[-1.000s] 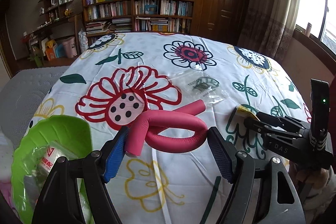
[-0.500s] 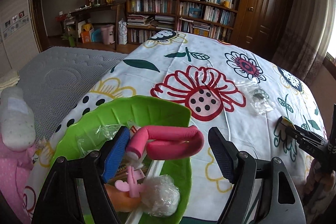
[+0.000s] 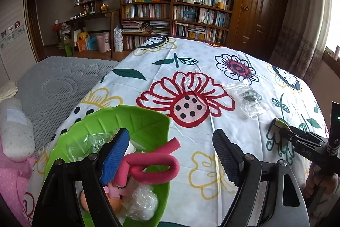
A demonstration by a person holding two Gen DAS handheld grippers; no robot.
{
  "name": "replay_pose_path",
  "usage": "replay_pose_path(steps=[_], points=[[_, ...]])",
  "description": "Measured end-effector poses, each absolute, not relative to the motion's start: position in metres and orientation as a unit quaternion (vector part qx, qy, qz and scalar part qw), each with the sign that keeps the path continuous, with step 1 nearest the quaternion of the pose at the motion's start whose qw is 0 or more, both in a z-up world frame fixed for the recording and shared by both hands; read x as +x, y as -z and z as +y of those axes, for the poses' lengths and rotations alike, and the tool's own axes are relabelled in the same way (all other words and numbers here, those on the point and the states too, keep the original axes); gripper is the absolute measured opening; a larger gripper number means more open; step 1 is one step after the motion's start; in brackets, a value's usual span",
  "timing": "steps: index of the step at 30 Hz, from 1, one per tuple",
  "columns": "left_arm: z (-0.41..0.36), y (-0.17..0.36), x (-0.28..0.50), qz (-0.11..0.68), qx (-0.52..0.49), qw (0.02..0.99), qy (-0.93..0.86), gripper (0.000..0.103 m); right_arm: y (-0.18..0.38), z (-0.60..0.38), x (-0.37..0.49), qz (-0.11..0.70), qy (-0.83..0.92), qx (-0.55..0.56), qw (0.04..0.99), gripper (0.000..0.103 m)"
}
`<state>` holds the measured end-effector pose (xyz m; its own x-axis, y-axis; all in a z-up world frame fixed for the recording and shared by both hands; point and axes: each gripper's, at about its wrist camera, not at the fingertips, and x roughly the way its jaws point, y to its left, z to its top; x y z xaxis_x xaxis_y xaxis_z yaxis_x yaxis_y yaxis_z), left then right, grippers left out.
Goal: Organize soft objects
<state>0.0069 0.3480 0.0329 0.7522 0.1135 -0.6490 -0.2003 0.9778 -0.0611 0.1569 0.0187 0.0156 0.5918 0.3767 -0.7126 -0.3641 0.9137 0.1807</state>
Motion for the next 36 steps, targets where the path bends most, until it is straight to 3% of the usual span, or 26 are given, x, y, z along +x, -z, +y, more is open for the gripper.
replay_pose_path(steps=[17, 36], points=[[0.266, -0.036, 0.049, 0.353, -0.027, 0.935, 0.007, 0.082, -0.017, 0.009, 0.156, 0.396, -0.188, 0.033, 0.898, 0.045], [0.236, 0.006, 0.125, 0.418, -0.060, 0.906, 0.038, 0.082, -0.017, -0.018, 0.160, 0.386, -0.143, 0.097, 0.906, 0.042]])
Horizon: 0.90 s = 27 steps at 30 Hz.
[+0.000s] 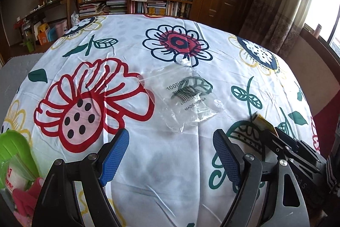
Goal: Organize soft objects
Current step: 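Move the left tool to the clear printed plastic bag and close on it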
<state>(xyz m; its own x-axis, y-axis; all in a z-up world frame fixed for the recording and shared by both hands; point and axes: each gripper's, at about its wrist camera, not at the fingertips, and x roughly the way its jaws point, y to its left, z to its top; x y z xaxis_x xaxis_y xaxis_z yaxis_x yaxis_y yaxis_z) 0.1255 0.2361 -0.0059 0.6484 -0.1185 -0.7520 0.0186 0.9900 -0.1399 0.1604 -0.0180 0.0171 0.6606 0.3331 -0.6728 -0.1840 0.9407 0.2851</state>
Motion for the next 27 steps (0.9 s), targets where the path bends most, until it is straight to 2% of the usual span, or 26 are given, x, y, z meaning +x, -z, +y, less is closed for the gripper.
replay_pose_path(steps=[9, 16, 27], points=[[0.246, 0.023, 0.154, 0.439, -0.141, 0.886, 0.049, 0.082, -0.016, -0.023, 0.162, 0.386, -0.132, 0.110, 0.906, 0.042], [0.251, 0.022, 0.173, 0.434, -0.194, 0.878, 0.058, 0.089, -0.015, -0.024, 0.162, 0.385, -0.132, 0.114, 0.906, 0.042], [0.234, 0.020, 0.207, 0.450, -0.185, 0.873, 0.043, 0.098, -0.015, -0.031, 0.164, 0.382, -0.122, 0.131, 0.907, 0.042]])
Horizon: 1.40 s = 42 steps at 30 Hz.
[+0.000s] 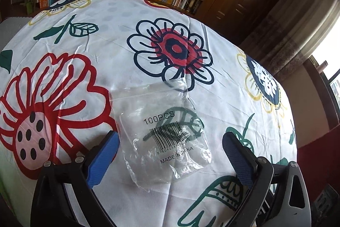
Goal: Organize soft objects
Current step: 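Move the left tool to the clear printed plastic bag and close on it, then lift the clear bag and carry it over the green bowl with the left tool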
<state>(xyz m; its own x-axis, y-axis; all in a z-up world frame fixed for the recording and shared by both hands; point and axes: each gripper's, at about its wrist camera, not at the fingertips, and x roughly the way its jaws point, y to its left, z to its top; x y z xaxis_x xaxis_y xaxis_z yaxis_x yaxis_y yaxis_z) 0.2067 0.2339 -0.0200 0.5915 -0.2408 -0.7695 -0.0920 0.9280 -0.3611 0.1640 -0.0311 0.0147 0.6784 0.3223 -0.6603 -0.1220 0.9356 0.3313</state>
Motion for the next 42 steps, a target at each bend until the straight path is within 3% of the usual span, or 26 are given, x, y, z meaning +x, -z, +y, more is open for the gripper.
replay_pose_path(steps=[14, 17, 22, 30, 42], points=[[0.186, 0.033, 0.217, 0.448, -0.004, 0.894, 0.021, 0.097, -0.013, -0.035, 0.163, 0.380, -0.116, 0.139, 0.907, 0.042], [0.188, 0.032, 0.210, 0.436, 0.003, 0.900, 0.024, 0.084, -0.013, -0.035, 0.163, 0.380, -0.116, 0.139, 0.907, 0.042], [0.194, 0.027, 0.202, 0.427, 0.004, 0.904, 0.034, 0.048, -0.013, -0.035, 0.162, 0.380, -0.116, 0.139, 0.907, 0.042], [0.213, 0.022, 0.181, 0.414, -0.026, 0.909, 0.046, 0.020, -0.013, -0.035, 0.162, 0.380, -0.116, 0.139, 0.907, 0.042], [0.215, -0.005, 0.123, 0.370, -0.015, 0.926, 0.070, 0.019, -0.015, -0.034, 0.160, 0.372, -0.124, 0.138, 0.909, 0.042]])
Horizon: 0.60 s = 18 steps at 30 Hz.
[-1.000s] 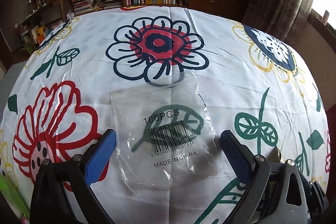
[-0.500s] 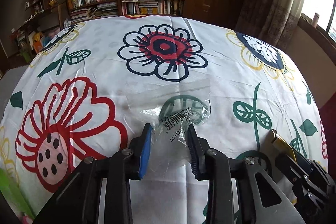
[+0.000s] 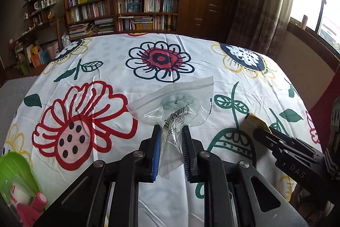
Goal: Organize soft objects
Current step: 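Lift the clear bag and carry it over the green bowl with the left tool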
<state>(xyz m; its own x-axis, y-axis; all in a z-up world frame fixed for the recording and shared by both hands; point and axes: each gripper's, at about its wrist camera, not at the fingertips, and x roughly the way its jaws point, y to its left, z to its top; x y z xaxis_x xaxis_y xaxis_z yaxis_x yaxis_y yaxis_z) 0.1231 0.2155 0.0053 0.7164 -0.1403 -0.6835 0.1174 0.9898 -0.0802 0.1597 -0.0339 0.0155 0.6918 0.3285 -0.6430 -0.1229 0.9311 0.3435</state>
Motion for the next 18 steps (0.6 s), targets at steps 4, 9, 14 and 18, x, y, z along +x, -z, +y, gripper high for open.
replay_pose_path(steps=[4, 9, 14, 18], points=[[0.217, -0.013, 0.103, 0.362, -0.015, 0.929, 0.076, 0.019, -0.019, -0.029, 0.157, 0.363, -0.134, 0.130, 0.913, 0.042], [0.223, -0.018, 0.080, 0.358, -0.018, 0.930, 0.077, 0.019, -0.024, -0.024, 0.152, 0.350, -0.146, 0.120, 0.918, 0.042], [0.233, -0.024, 0.057, 0.354, -0.019, 0.932, 0.081, 0.019, -0.032, -0.019, 0.147, 0.350, -0.151, 0.109, 0.918, 0.042], [0.240, -0.026, 0.039, 0.349, -0.010, 0.933, 0.085, 0.019, -0.038, -0.017, 0.130, 0.349, -0.163, 0.109, 0.916, 0.042]])
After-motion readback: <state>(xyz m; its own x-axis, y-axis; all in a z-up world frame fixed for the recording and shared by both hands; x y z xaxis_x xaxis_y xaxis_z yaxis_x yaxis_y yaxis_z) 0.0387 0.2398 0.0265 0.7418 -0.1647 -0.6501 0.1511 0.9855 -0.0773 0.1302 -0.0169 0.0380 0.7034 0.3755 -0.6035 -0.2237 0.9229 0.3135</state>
